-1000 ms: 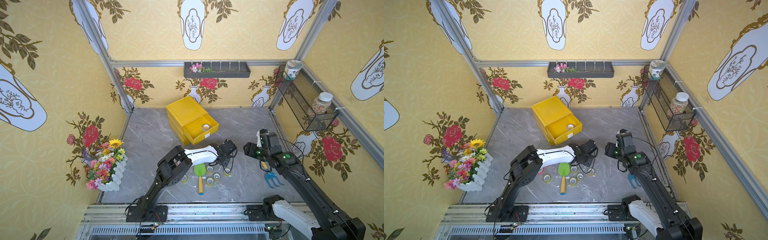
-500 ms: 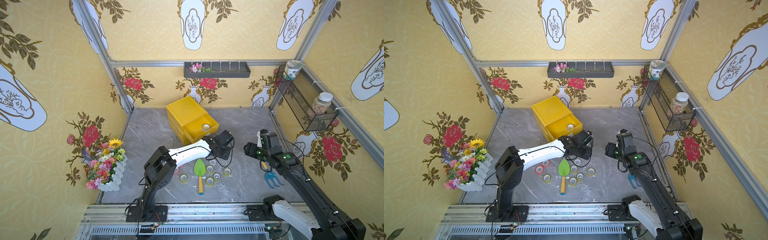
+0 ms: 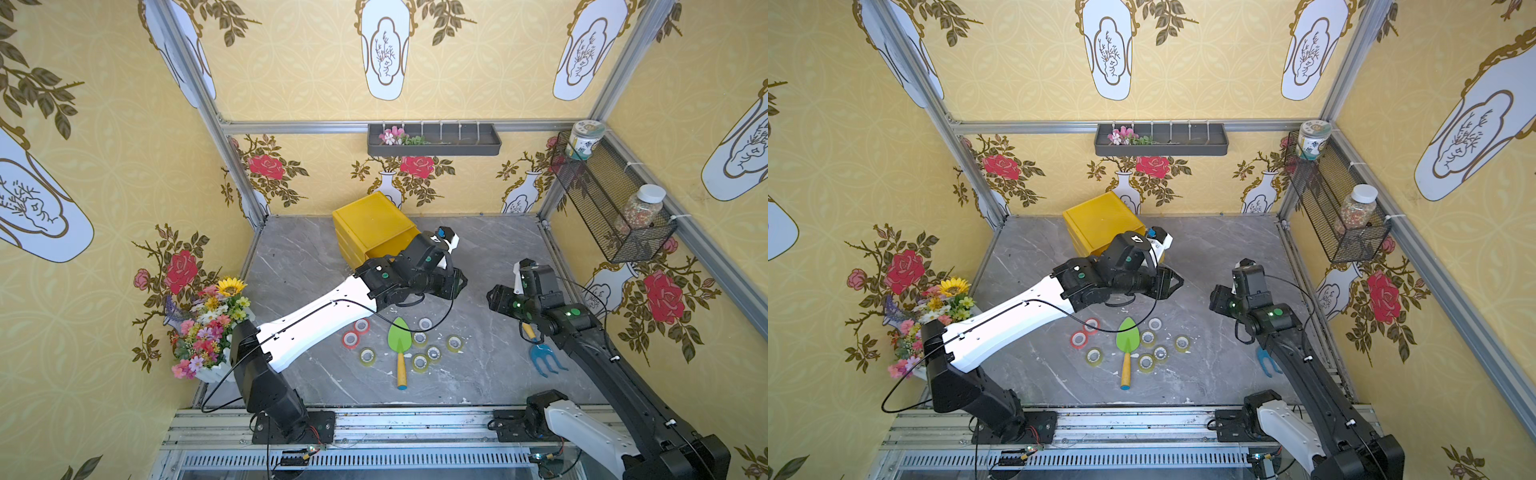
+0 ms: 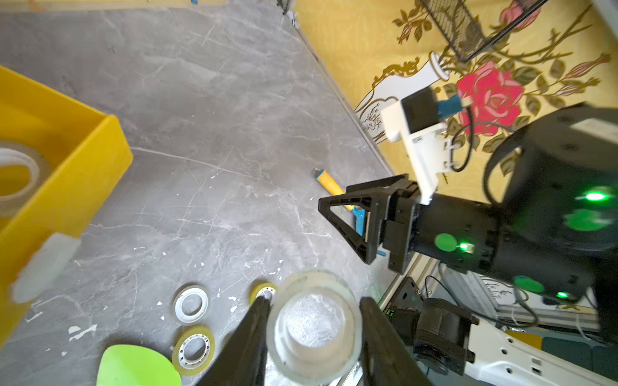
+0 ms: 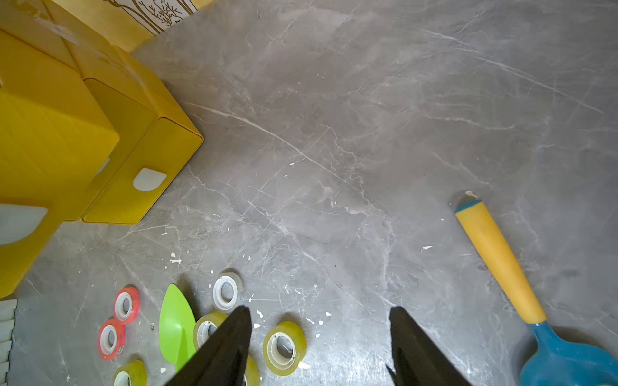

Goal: Place the transparent tape into the drawer according to color
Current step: Place the tape in the drawer.

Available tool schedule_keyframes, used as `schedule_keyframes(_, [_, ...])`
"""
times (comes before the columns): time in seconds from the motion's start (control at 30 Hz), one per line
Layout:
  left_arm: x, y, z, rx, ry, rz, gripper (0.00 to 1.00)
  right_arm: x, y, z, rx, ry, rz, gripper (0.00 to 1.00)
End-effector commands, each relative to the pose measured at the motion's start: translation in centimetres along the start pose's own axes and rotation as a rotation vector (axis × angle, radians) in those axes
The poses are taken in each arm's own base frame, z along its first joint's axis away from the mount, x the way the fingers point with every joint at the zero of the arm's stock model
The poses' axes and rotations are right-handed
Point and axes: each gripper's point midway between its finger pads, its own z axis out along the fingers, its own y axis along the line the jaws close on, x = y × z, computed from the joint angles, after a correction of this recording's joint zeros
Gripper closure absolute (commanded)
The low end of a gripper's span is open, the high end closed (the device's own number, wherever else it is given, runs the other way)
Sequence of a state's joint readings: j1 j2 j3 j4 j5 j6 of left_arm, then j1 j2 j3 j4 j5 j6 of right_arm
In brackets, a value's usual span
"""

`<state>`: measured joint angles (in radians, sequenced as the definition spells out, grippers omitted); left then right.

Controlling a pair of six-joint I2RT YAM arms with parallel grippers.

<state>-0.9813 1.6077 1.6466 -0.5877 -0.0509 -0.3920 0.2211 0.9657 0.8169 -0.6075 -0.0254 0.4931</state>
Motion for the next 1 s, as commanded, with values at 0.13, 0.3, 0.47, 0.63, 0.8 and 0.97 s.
schedule_keyframes(0.13, [-1.7, 2.9, -3.9, -0.107, -0.067, 0.011, 0.6, -0.7, 0.4, 0.0, -0.014, -0.016, 0.001, 0.31])
schedule_keyframes(0.3, [-2.7, 8.3, -5.1, -0.197, -0.101, -0.059, 0.6, -0.6, 0.6, 0.2, -0.023, -0.012, 0.006, 0.31])
schedule_keyframes(0.47, [-2.0, 13.9, -3.6, -0.323, -0.084, -0.13, 0.59, -0.5, 0.7, 0.6, -0.027, -0.002, 0.012, 0.31])
schedule_keyframes(0.63, [-1.1, 17.5, -1.1, -0.435, -0.014, -0.171, 0.59, -0.7, 0.9, 0.6, -0.031, -0.004, 0.013, 0.31])
schedule_keyframes(0.8, [-1.3, 19.3, -0.6, -0.494, -0.002, -0.191, 0.59, -0.6, 0.8, 0.6, -0.031, -0.003, 0.011, 0.31])
schedule_keyframes(0.97, [-0.3, 20.2, -0.1, -0.525, 0.049, -0.185, 0.57, -0.5, 0.8, 0.6, -0.029, 0.001, 0.006, 0.31])
